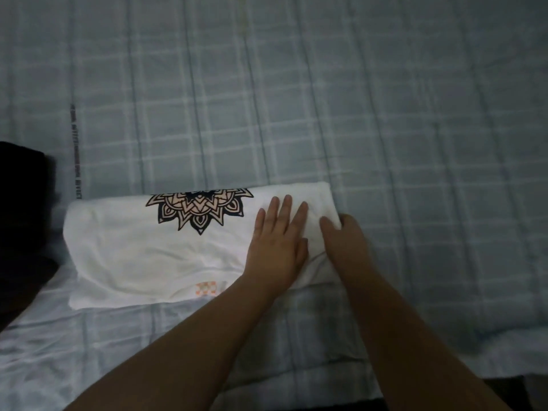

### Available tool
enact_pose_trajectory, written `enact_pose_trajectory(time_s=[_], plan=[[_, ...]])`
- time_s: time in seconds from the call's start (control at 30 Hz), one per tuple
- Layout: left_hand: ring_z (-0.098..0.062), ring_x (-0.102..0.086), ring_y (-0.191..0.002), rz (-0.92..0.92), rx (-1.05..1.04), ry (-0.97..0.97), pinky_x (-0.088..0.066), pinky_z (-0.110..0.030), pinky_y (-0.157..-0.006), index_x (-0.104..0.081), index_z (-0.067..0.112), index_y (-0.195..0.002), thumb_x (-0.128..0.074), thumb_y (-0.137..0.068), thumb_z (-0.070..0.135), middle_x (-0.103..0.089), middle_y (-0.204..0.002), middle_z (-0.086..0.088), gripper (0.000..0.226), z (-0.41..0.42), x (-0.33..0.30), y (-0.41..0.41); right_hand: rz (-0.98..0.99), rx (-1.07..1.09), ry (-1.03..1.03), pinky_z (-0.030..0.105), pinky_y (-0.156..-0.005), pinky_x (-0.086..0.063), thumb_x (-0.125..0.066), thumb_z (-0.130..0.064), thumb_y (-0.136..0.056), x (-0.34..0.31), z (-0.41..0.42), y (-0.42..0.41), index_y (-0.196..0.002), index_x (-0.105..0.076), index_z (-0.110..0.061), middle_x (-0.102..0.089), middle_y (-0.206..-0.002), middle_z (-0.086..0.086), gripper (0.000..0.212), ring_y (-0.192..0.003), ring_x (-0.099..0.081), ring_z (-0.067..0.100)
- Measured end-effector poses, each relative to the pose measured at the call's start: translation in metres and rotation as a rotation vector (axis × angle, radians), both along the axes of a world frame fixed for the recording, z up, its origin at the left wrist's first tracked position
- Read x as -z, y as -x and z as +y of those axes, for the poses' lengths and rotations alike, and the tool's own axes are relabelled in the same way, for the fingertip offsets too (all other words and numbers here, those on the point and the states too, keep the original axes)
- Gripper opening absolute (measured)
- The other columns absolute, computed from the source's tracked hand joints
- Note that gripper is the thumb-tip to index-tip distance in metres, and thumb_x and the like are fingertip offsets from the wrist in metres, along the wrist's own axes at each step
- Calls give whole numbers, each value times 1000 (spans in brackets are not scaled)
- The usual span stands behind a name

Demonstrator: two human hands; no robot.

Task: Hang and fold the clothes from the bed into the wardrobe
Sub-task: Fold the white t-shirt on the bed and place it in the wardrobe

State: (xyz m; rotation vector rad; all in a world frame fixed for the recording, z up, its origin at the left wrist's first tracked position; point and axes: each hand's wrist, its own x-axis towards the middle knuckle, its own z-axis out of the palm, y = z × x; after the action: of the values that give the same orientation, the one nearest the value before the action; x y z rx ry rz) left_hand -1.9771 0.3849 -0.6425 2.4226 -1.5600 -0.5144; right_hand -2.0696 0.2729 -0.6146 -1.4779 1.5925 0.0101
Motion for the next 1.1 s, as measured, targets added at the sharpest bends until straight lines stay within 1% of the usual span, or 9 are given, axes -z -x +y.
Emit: enact_pose_trajectory(time_s=[0.17, 0.37, 0.47, 0.53, 0.6, 0.7, 0.83, 1.03, 1.1], plan=[[-31, -8, -153, 98, 10, 93, -14, -50, -122, -23, 14, -157, -37, -99, 33, -22, -163, -13, 62, 8, -5, -8, -286, 86, -289, 49, -86, -58, -67, -36, -73, -5, -9, 7, -111, -68, -9, -74, -101, 11, 46, -94, -71, 32], [-17, -20, -151, 538, -262, 267, -18, -31, -122, -30, 14, -154, -38, -100, 37, -29, -161, -3, 60, 31, -30, -17, -542, 72, -320, 35, -65, -58, -66, -12, -90, -46, 12, -10, -102, -53, -11, -69, -95, 13, 18, -85, -69, 27], [-4, -53, -122, 743, -570, 393, -49, -22, -94, -56, 24, -134, -54, -96, 27, -55, -137, 8, 39, 47, -66, -33, -575, -60, -224, 46, -77, -59, -70, -26, -78, -76, 41, -37, -101, -52, -24, -68, -104, 17, 30, -93, -69, 33], [-11, -63, -100, 876, -744, 412, -57, -29, -76, -64, 22, -118, -59, -96, 14, -63, -119, 5, 24, 66, -88, -53, -549, -128, -139, 29, -69, -55, -73, -20, -80, -92, 66, -59, -99, -50, -29, -68, -98, 6, 30, -86, -70, 18], [-25, -68, -96, 1123, -834, 402, -60, -38, -73, -63, 17, -116, -52, -101, 17, -68, -112, -3, 18, 90, -109, -75, -568, -117, -139, 16, -58, -51, -69, -3, -86, -106, 98, -84, -102, -50, -22, -66, -91, -1, 31, -75, -68, 6], [-22, -71, -96, 1364, -915, 373, -57, -35, -72, -64, 20, -114, -37, -106, 32, -73, -109, -5, 31, 130, -133, -111, -525, -186, -139, 30, -66, -58, -68, -4, -86, -114, 150, -124, -103, -52, -27, -69, -93, -2, 33, -82, -71, 12], [-17, -69, -98, 1209, -944, 326, -57, -32, -77, -58, 27, -117, -54, -94, 49, -70, -111, -6, 32, 192, -135, -158, -513, -285, -199, 27, -78, -57, -53, 6, -90, -108, 216, -173, -107, -55, -27, -68, -99, -1, 37, -88, -68, 8], [2, -63, -88, 772, -956, 255, -49, -17, -74, -56, 29, -111, -79, -81, 19, -66, -96, 14, 39, 273, -105, -218, -650, -157, -542, 25, -89, -56, -41, 13, -96, -89, 291, -231, -126, -56, -10, -71, -109, -4, 41, -101, -69, 9], [4, -61, -86, 668, -919, 208, -41, -11, -66, -59, 28, -111, -77, -83, 22, -66, -96, 14, 34, 280, -91, -228, -521, -306, -345, 28, -101, -51, -42, 9, -94, -83, 303, -235, -127, -61, -19, -69, -115, -12, 47, -109, -64, 3]])
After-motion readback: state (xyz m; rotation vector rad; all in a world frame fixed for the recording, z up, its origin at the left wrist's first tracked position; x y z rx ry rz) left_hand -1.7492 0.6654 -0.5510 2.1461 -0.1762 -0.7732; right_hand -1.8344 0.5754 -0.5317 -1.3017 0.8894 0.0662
